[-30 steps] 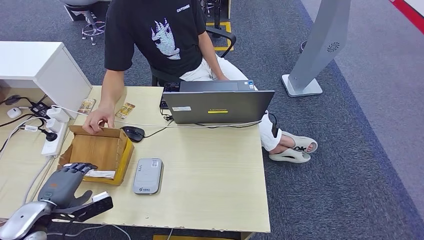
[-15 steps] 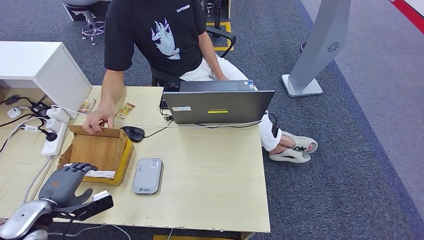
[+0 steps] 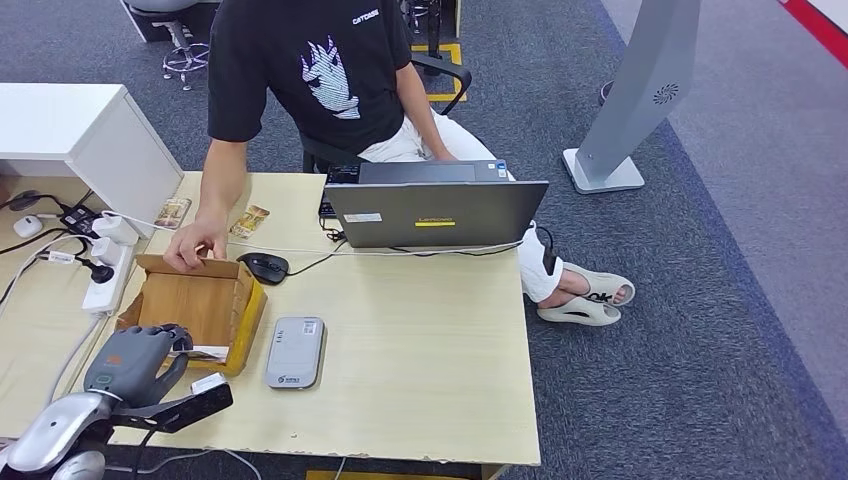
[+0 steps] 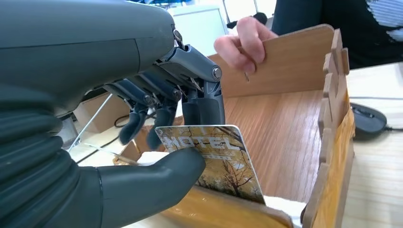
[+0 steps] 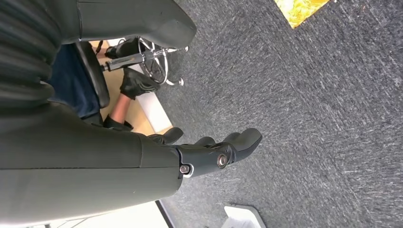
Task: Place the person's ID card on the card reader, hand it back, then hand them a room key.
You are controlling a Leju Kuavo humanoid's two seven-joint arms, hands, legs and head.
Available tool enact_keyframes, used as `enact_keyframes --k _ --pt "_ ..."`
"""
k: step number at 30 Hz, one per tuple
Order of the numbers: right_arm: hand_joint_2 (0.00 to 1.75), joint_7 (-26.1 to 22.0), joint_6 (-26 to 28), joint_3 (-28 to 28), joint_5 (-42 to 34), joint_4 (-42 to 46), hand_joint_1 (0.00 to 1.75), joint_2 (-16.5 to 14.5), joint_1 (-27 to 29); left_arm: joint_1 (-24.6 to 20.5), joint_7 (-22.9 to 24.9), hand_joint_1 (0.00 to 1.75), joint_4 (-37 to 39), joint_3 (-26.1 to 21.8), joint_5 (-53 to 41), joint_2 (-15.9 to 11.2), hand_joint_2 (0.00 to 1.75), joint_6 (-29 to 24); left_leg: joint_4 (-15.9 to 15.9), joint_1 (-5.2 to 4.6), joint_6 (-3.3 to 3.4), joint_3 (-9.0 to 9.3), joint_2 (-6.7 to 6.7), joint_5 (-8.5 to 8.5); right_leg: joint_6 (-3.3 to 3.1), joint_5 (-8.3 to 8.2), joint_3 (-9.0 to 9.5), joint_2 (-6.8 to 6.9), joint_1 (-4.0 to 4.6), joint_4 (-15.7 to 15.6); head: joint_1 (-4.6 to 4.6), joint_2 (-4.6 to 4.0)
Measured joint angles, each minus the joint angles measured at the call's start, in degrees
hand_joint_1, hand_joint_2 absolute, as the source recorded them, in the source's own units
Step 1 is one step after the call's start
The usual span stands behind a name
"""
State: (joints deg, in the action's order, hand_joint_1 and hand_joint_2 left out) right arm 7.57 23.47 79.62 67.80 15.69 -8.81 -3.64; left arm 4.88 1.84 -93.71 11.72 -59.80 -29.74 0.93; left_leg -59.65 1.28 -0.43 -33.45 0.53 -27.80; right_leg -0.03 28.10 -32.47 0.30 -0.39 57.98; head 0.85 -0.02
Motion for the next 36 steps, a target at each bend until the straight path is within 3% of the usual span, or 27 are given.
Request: enact_keyframes --k 19,24,36 --pt "1.75 0.4 0.2 -1.4 1.8 0.0 0.0 0.1 0.0 -1.0 -0.1 1.75 2.2 0.4 -3.7 3.5 1.75 -3.4 0.0 0.0 0.0 -0.01 -0.02 0.0 0.0 0.0 -0.01 0.01 0.0 0.0 0.0 0.0" --pt "1.75 0.4 0.5 -1.4 1.8 -0.1 0.0 0.1 0.0 -2.0 0.3 1.75 2.2 0.2 -6.2 4.4 1.75 -7.4 0.0 0.0 0.01 -0.01 -0.03 0.01 0.0 0.0 -0.02 0.02 0.0 0.0 0.01 0.0" --pt "1.75 0.0 1.2 -1.9 3.4 -0.1 0.0 0.1 0.0 -8.2 -3.5 1.75 -5.1 -8.2 1.9 9.8 1.75 -15.9 0.0 0.0 0.02 -0.01 -0.04 0.02 0.02 -0.03 -0.01 0.02 0.0 0.0 0.0 0.0"
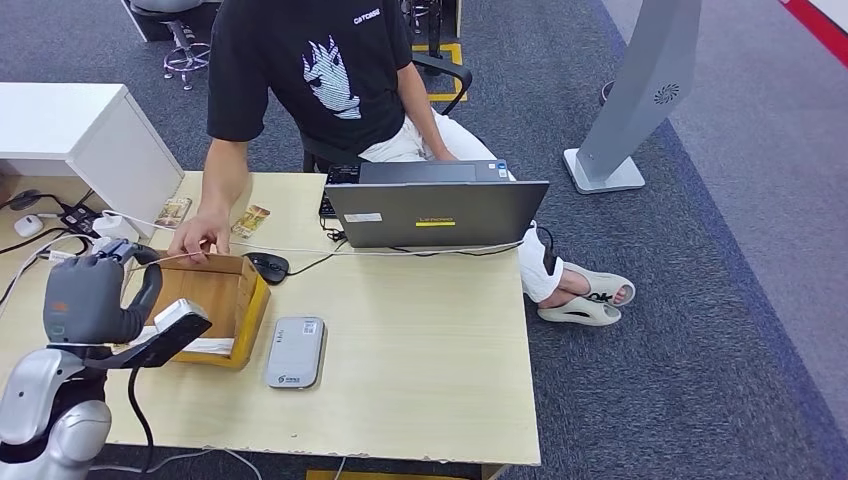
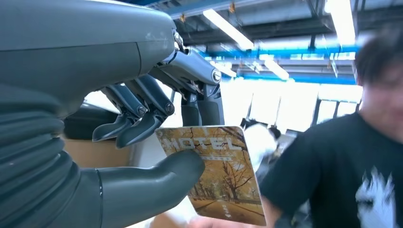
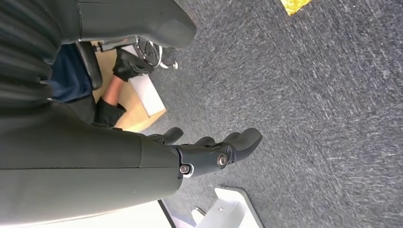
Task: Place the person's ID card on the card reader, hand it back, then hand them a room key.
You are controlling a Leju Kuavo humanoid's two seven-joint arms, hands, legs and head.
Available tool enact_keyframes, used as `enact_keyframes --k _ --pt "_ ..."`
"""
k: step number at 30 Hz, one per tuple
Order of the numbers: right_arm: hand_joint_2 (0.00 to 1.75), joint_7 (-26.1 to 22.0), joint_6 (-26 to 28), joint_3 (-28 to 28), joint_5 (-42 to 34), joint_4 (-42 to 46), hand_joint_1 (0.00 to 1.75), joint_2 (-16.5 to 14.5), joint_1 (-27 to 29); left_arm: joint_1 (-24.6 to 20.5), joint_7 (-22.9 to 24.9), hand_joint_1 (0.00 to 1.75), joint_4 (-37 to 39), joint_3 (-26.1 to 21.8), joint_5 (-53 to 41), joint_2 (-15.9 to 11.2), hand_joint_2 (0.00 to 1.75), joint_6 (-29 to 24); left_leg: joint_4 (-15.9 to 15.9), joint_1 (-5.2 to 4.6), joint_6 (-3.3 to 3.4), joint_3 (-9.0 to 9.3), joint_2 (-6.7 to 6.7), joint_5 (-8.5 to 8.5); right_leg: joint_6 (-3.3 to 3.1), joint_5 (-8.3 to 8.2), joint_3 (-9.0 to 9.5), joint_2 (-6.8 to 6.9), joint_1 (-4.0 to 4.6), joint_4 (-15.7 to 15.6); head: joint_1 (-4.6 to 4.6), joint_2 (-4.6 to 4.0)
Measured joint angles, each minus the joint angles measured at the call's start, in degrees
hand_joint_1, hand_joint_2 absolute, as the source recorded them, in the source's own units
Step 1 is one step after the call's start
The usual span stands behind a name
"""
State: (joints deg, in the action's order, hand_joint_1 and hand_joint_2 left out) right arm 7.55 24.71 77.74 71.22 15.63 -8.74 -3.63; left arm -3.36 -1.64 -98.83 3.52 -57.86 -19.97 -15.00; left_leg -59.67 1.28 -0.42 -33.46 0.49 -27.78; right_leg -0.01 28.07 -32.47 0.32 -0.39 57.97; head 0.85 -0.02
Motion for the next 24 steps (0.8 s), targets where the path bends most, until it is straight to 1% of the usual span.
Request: enact_keyframes --k 4,11,16,17,20,21,24 --pt "1.75 -0.1 0.4 -0.6 0.7 0.0 0.0 0.1 -0.1 -2.7 -0.8 1.75 -0.5 -2.4 0.9 1.2 1.75 -0.3 0.0 0.0 0.0 0.0 -0.01 0.0 0.0 0.0 0.0 0.0 0.0 0.0 0.0 0.0" --pt "1.75 -0.2 0.7 -1.2 1.4 -0.1 0.0 0.5 -0.2 -8.1 -0.7 1.75 0.2 -5.1 0.9 2.1 1.75 -0.5 0.0 0.0 -0.03 0.0 0.0 0.03 -0.01 -0.01 0.01 0.0 0.0 0.0 0.01 0.0" --pt "1.75 -0.2 0.7 -1.6 1.6 -0.2 0.0 0.5 -0.3 -9.2 -0.7 1.75 0.9 -5.9 0.8 2.9 1.75 -1.2 0.0 0.0 -0.03 0.0 0.0 0.03 0.0 -0.01 0.0 -0.01 0.0 0.0 0.0 0.0" --pt "1.75 -0.2 0.7 -1.6 1.6 -0.2 0.0 0.5 -0.3 -9.3 -0.7 1.48 0.9 -5.9 0.7 3.0 1.75 -1.3 0.0 0.0 -0.03 -0.01 -0.01 0.03 0.0 -0.01 0.0 0.0 0.0 0.0 0.0 0.0" --pt "1.75 -0.2 0.7 -1.8 1.6 -0.3 0.0 0.5 -0.3 -9.5 -0.7 0.17 1.2 -6.0 0.7 3.3 1.75 -1.3 0.0 0.0 -0.03 -0.01 -0.01 0.03 0.0 -0.01 0.0 -0.01 0.0 0.0 0.0 0.0" --pt "1.75 -0.2 0.7 -1.8 1.6 -0.3 0.0 0.5 -0.3 -9.5 -0.7 0.0 1.2 -6.0 0.7 3.4 1.75 -1.3 0.0 0.0 -0.03 -0.01 0.0 0.03 0.0 -0.01 0.0 -0.01 0.0 0.0 0.0 0.0" --pt "1.75 0.0 0.7 -1.9 1.6 -0.4 0.0 0.5 -0.3 -9.5 -0.7 0.0 1.4 -6.0 1.0 3.7 1.75 -1.2 0.0 0.0 -0.03 -0.01 -0.01 0.03 0.0 -0.01 -0.01 -0.01 0.0 0.0 0.0 0.0"
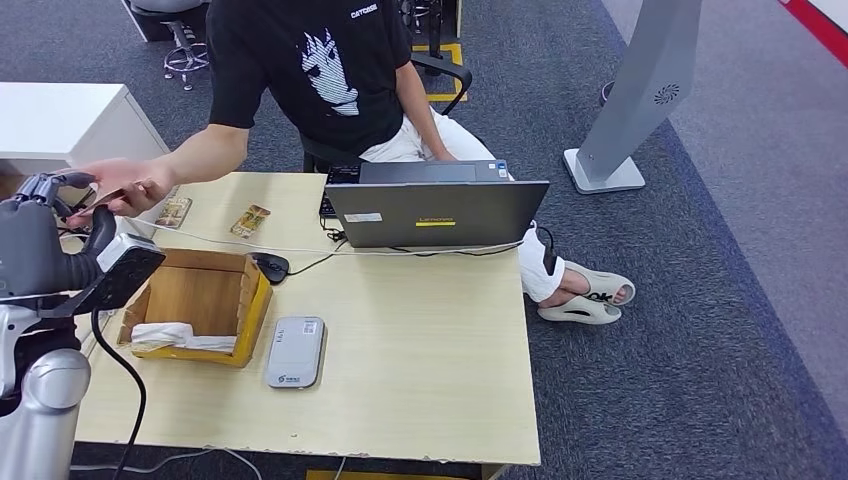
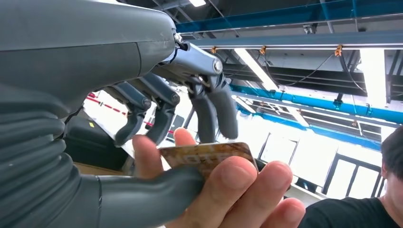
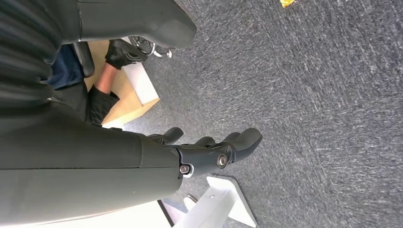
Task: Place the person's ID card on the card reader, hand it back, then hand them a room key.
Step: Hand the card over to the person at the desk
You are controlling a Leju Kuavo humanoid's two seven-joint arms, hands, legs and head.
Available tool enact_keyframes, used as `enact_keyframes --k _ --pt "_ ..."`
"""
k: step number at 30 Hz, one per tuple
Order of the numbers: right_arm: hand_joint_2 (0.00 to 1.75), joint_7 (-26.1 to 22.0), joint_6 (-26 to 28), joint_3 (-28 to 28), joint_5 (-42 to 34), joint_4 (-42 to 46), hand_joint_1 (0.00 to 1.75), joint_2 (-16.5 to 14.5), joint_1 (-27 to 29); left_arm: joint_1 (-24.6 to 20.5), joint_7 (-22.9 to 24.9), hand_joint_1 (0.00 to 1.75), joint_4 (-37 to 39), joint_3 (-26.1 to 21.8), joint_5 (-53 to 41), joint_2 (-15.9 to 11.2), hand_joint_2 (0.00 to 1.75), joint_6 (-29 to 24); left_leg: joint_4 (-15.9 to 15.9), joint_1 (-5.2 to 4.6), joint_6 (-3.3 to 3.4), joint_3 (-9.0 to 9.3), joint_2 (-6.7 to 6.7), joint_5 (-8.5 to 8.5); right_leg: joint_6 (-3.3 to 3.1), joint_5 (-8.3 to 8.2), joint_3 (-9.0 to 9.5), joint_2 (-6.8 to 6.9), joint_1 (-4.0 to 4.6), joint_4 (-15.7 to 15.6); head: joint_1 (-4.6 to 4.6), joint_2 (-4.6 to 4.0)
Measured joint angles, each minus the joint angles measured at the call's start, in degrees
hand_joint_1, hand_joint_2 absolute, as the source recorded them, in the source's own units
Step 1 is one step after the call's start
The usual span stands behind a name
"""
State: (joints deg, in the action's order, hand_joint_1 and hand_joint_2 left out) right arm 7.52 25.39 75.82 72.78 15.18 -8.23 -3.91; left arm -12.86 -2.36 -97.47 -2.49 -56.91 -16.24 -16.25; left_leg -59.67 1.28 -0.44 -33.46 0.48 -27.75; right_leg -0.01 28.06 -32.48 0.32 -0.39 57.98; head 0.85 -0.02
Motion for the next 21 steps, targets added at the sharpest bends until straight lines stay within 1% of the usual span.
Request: enact_keyframes --k 14,21 --pt "1.75 0.0 0.0 -0.1 0.0 0.0 0.0 0.2 0.0 0.1 0.0 0.0 0.2 0.0 0.3 1.5 1.75 -0.1 0.0 0.0 0.0 -0.01 0.0 0.0 0.0 0.0 0.0 0.0 0.0 0.0 0.01 0.0" --pt "1.75 0.0 0.0 -0.1 0.0 0.0 0.0 0.2 0.0 1.3 -0.8 0.0 0.2 0.0 0.4 2.0 1.75 -1.0 0.0 0.0 0.0 -0.01 0.0 0.0 0.0 0.0 0.0 0.0 0.0 0.0 -0.01 0.0"
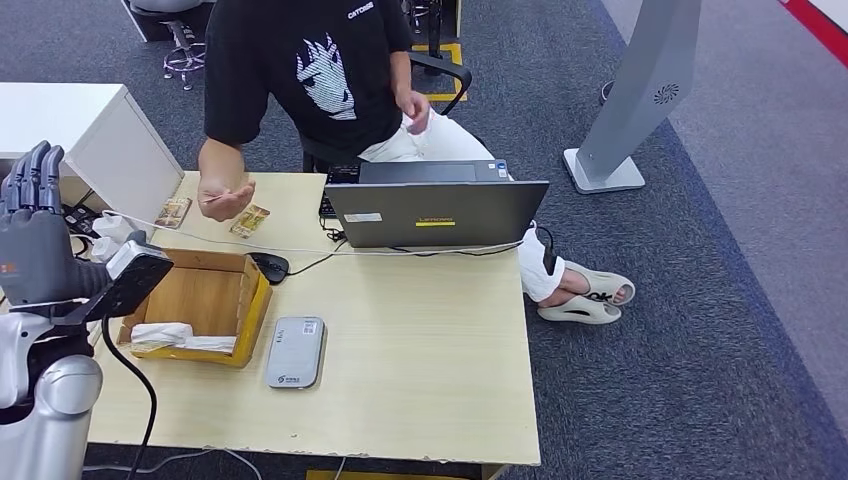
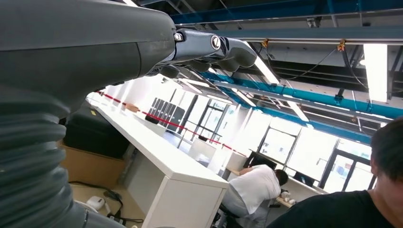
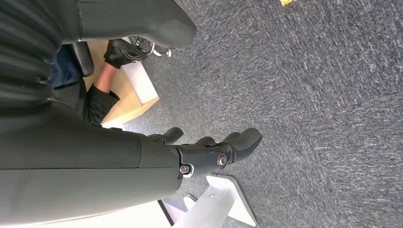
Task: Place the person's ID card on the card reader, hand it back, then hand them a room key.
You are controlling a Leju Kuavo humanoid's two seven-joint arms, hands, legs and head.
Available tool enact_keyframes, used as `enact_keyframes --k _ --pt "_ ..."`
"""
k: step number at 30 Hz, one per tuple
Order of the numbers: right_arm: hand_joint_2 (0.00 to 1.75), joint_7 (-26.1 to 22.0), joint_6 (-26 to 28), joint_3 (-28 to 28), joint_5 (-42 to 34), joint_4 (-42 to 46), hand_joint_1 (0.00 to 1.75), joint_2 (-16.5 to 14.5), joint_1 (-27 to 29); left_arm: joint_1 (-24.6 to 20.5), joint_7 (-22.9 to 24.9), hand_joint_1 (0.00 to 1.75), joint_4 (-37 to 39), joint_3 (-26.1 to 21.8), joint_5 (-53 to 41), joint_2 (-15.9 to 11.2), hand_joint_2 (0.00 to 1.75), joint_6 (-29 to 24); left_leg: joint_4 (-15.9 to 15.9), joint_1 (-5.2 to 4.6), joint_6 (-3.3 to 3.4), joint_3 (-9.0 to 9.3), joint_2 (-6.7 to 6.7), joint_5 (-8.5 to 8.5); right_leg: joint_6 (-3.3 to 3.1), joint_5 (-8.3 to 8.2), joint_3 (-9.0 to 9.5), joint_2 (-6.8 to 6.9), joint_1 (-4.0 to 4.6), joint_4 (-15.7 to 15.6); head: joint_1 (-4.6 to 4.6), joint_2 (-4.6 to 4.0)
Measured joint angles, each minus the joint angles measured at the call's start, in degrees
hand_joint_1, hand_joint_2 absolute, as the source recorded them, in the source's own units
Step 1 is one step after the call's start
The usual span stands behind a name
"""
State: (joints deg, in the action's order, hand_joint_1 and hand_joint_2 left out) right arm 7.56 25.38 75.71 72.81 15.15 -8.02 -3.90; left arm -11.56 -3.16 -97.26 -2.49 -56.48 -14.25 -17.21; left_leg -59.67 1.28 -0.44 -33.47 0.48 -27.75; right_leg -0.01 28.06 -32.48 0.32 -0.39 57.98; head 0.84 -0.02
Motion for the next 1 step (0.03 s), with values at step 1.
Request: enact_keyframes --k 1 --pt "1.75 0.0 0.0 0.0 0.0 0.0 0.0 0.0 0.0 0.1 0.0 0.0 0.0 0.0 0.0 0.0 1.75 -0.1 0.0 0.0 0.0 0.0 0.0 0.0 0.0 0.0 0.0 0.0 0.0 0.0 0.0 0.0"
